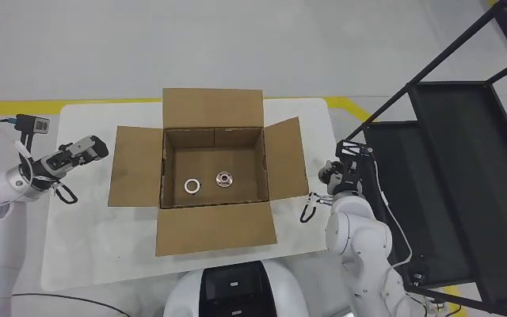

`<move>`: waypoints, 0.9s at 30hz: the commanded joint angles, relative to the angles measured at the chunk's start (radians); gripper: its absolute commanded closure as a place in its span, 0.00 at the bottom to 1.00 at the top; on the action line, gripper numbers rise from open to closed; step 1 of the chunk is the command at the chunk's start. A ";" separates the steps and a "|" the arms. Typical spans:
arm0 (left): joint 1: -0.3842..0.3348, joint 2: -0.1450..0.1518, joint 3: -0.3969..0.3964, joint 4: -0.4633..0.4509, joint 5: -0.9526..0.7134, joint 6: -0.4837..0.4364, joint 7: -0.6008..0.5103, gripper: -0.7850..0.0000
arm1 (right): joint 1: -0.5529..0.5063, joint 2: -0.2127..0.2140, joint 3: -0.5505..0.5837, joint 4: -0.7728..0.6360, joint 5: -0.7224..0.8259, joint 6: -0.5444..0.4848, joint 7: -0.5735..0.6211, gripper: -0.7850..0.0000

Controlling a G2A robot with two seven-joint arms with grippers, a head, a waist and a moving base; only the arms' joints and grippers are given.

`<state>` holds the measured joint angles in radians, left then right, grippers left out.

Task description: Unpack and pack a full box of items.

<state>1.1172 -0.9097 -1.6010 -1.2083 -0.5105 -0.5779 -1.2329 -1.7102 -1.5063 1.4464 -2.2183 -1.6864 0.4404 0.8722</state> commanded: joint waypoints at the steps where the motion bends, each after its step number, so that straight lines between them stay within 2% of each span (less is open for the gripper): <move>1: 0.000 0.000 0.000 0.000 0.000 0.000 0.000 0.00 | -0.017 0.001 0.015 0.014 0.016 -0.016 -0.034 1.00; 8: 0.000 0.000 0.000 0.000 0.000 0.000 0.000 0.00 | -0.049 0.009 0.049 0.107 0.040 -0.122 -0.128 1.00; 15: 0.000 0.000 0.000 0.000 0.000 0.000 0.000 0.00 | -0.047 0.013 0.076 0.242 0.065 -0.174 -0.207 1.00; 21: 0.000 0.000 0.000 0.000 0.000 0.000 0.000 0.00 | -0.043 0.016 0.075 0.335 0.065 -0.192 -0.271 1.00; 27: 0.000 0.000 0.000 0.000 0.000 0.000 0.000 0.00 | 0.012 0.013 0.058 0.480 0.067 -0.168 -0.347 1.00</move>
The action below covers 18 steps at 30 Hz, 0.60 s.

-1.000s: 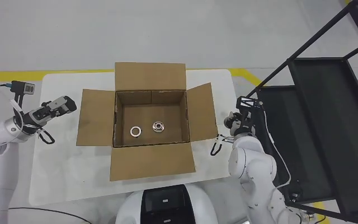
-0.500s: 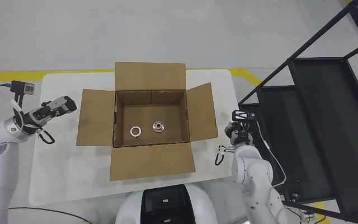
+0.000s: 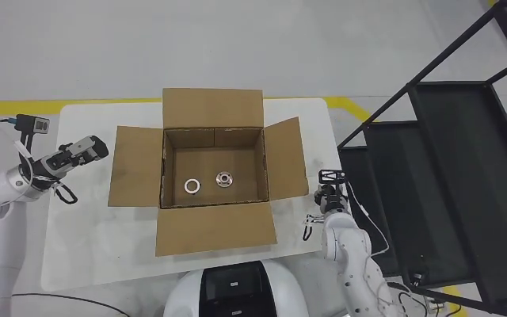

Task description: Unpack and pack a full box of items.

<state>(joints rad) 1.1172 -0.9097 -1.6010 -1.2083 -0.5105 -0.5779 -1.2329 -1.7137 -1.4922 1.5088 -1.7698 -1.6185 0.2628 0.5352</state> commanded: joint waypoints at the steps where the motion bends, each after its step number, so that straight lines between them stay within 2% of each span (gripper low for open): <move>1: 0.000 0.000 0.000 0.000 0.000 0.000 0.000 0.00 | 0.025 -0.002 -0.007 0.047 0.009 0.017 -0.022 1.00; 6: 0.000 0.000 0.000 0.000 0.000 0.000 0.000 0.00 | 0.061 -0.004 -0.016 0.120 -0.009 0.066 -0.088 1.00; 12: 0.000 0.000 0.000 0.000 0.000 0.000 0.000 0.00 | 0.090 -0.006 -0.020 0.162 0.006 0.081 -0.109 1.00; 14: 0.000 0.000 0.000 0.000 0.000 0.000 0.000 0.00 | 0.096 -0.006 -0.020 0.169 0.016 0.080 -0.102 0.37; 15: 0.000 0.000 0.000 0.000 0.000 0.000 0.000 0.00 | 0.099 -0.006 -0.019 0.173 0.020 0.079 -0.096 0.00; 18: 0.000 0.000 0.000 0.000 0.000 0.000 0.000 0.00 | 0.105 -0.006 -0.015 0.175 0.030 0.079 -0.078 0.00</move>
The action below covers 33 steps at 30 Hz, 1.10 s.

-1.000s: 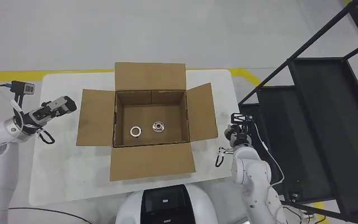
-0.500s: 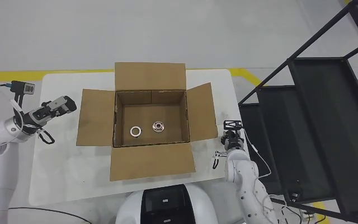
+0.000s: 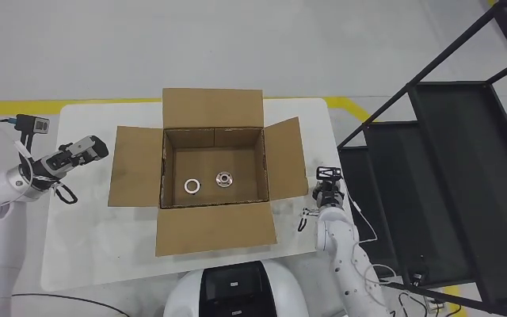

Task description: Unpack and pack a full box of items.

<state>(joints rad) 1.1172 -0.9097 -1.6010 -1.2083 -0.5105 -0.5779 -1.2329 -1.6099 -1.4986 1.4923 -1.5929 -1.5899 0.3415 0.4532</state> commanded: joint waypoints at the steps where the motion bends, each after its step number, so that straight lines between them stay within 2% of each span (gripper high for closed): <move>1: 0.000 0.000 0.000 0.000 0.000 0.000 0.000 0.00 | -0.001 0.000 0.002 -0.010 0.009 -0.001 0.007 0.00; 6: 0.000 0.000 0.000 0.000 0.000 0.000 0.000 0.00 | -0.057 0.001 0.012 -0.118 -0.004 0.034 0.024 0.00; 12: 0.000 0.000 0.000 0.000 0.000 0.000 0.000 0.00 | -0.199 0.000 0.015 -0.403 0.012 0.060 -0.003 0.00; 15: 0.000 0.000 0.000 0.000 0.000 0.000 0.000 0.00 | -0.255 0.001 0.009 -0.530 0.035 0.029 -0.039 0.00; 19: 0.000 0.000 0.000 0.000 0.000 0.000 0.000 0.00 | -0.275 0.005 -0.012 -0.655 0.070 -0.070 -0.060 0.00; 23: 0.000 0.000 0.000 0.000 0.000 0.000 0.000 0.00 | -0.232 0.011 -0.067 -0.719 0.069 -0.199 -0.042 0.00; 26: 0.000 0.000 0.000 0.000 0.000 0.000 0.000 0.00 | -0.158 0.013 -0.151 -0.718 0.033 -0.301 0.025 0.00; 30: 0.000 0.000 0.000 0.000 0.000 0.000 0.000 0.00 | -0.022 0.009 -0.297 -0.640 -0.006 -0.392 0.166 0.00; 33: 0.000 0.000 0.000 0.000 0.000 0.000 0.000 0.00 | 0.094 -0.003 -0.391 -0.546 -0.009 -0.393 0.286 0.00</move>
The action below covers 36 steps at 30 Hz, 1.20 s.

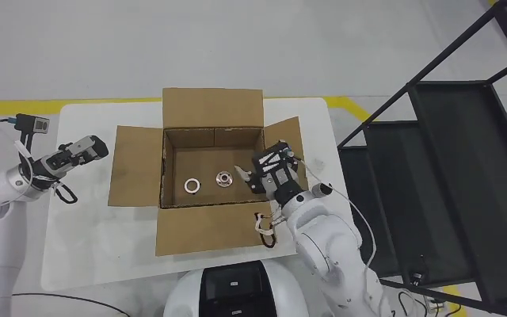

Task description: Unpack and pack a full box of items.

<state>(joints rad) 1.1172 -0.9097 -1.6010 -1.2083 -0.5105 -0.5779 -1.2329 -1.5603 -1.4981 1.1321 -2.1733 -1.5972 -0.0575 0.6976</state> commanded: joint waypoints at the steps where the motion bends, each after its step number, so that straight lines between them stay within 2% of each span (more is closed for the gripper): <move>1: 0.000 0.000 0.000 0.000 0.000 0.000 0.000 0.00 | 0.077 -0.009 -0.056 0.068 0.011 0.015 0.071 0.00; 5: 0.000 0.000 0.000 0.000 0.000 0.000 0.000 0.00 | 0.184 -0.028 -0.111 0.207 0.045 0.090 0.160 0.00; 10: 0.000 0.000 0.000 0.000 0.000 0.000 0.000 0.00 | 0.252 -0.044 -0.128 0.326 0.148 0.135 0.203 0.00; 36: 0.000 0.000 0.000 0.000 0.000 0.000 0.000 0.00 | 0.252 -0.044 -0.128 0.326 0.148 0.135 0.203 0.00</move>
<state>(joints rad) 1.1172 -0.9097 -1.6010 -1.2083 -0.5105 -0.5779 -1.2329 -1.3084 -1.5416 1.0044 -1.8470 -1.4495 0.0776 0.9008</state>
